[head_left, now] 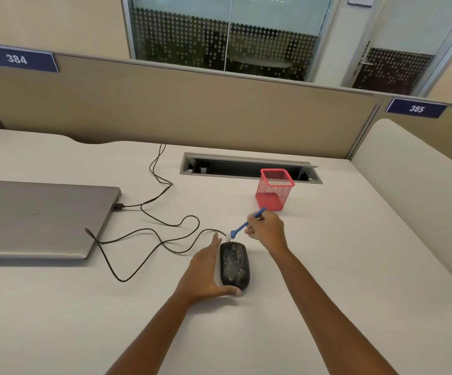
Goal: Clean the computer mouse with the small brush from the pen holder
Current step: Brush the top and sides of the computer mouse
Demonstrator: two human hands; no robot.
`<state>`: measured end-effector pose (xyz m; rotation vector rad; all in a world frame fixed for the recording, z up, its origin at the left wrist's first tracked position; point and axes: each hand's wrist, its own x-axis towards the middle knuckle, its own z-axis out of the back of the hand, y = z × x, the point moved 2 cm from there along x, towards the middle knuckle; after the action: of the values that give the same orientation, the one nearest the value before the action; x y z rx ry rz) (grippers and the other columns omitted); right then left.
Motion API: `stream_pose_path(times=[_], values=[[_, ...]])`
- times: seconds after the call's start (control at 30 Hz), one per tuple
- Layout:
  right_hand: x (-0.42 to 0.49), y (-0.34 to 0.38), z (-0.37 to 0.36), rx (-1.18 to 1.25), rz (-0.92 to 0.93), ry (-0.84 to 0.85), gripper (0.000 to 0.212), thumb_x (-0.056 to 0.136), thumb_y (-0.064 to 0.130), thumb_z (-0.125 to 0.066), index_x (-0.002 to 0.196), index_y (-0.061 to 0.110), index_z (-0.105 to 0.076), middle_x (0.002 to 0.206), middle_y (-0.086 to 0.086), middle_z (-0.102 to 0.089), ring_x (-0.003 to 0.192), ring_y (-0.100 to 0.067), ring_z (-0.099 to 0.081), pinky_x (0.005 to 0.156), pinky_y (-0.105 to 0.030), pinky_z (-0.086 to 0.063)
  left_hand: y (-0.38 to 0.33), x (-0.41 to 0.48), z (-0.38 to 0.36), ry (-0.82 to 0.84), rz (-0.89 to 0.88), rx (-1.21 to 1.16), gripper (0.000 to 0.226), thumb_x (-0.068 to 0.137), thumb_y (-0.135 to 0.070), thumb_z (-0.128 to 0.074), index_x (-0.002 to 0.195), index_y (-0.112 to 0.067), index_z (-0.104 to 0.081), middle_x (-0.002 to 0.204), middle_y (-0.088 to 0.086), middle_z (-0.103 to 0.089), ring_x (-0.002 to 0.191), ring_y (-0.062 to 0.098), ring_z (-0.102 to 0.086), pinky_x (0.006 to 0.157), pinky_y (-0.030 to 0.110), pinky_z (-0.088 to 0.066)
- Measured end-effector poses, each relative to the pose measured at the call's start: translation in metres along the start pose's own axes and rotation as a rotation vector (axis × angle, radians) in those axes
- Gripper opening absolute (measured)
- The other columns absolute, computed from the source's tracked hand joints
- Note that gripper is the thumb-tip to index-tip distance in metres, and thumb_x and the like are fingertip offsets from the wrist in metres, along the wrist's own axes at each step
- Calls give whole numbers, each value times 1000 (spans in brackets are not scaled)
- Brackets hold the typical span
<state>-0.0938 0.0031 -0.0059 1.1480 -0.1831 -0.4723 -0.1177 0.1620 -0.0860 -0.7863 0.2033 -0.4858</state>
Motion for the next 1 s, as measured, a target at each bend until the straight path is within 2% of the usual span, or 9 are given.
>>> stream_pose_path(times=[0.23, 0.43, 0.5, 0.63, 0.7, 0.77, 0.83, 0.93, 1.0], values=[[6, 10, -14, -180, 32, 84, 20, 90, 9, -52, 101, -6, -59, 100, -24, -68, 78, -31, -70, 73, -33, -56, 0, -1, -2, 2, 7, -4, 138, 46, -74, -68, 140, -25, 20, 150, -10, -25, 133, 14, -28, 103, 22, -19], [13, 10, -11, -226, -12, 129, 19, 88, 4, -52, 99, -10, -59, 83, -17, -62, 69, -25, -61, 74, -36, -56, -1, -2, -2, -23, -20, 13, 131, 48, -75, -66, 135, -37, 24, 146, -14, -29, 128, 12, -32, 100, 20, -22], [16, 10, -8, -246, -20, 133, 18, 87, 3, -52, 99, -9, -60, 82, -15, -59, 69, -25, -60, 67, -34, -55, -1, -2, -2, -28, -20, 21, 131, 49, -73, -67, 138, -33, 20, 145, -15, -29, 127, 11, -32, 100, 20, -22], [18, 9, 1, -326, 4, 124, 9, 87, 3, -50, 85, 0, -58, 80, -18, -60, 62, -27, -61, 48, -21, -40, -1, -2, -2, -35, -18, 27, 132, 51, -69, -69, 139, -31, 21, 144, -18, -29, 127, 9, -30, 101, 19, -21], [19, 5, 7, -375, 22, 96, 9, 86, 3, -50, 78, 3, -54, 85, -26, -65, 75, -35, -66, 47, -22, -36, -2, -2, -2, -35, -12, 28, 132, 50, -70, -68, 139, -30, 20, 145, -18, -28, 129, 10, -29, 102, 20, -22], [20, 3, 13, -421, 39, 70, 10, 86, 4, -50, 77, 1, -54, 92, -28, -67, 85, -39, -67, 48, -22, -36, -3, -3, -2, -32, -5, 30, 132, 49, -71, -66, 138, -32, 22, 146, -17, -26, 130, 10, -28, 103, 20, -21], [21, 3, 17, -418, 53, 39, 12, 88, 6, -50, 77, 1, -54, 94, -28, -67, 85, -39, -67, 55, -27, -47, -3, -3, -2, -29, -5, 32, 131, 49, -71, -66, 136, -35, 25, 147, -17, -26, 130, 10, -27, 103, 20, -20], [22, 8, 16, -276, 42, 14, 14, 90, 8, -52, 87, -3, -59, 93, -25, -69, 80, -33, -69, 77, -40, -57, -3, -4, -2, -27, -11, 33, 129, 49, -72, -65, 132, -39, 29, 147, -17, -25, 130, 9, -27, 102, 20, -21], [21, 10, 9, -181, -6, 55, 19, 90, 6, -53, 97, -9, -62, 87, -23, -66, 72, -28, -65, 78, -39, -57, -3, -4, -2, -28, -11, 34, 130, 49, -73, -65, 133, -39, 28, 147, -17, -25, 130, 9, -27, 102, 20, -21]])
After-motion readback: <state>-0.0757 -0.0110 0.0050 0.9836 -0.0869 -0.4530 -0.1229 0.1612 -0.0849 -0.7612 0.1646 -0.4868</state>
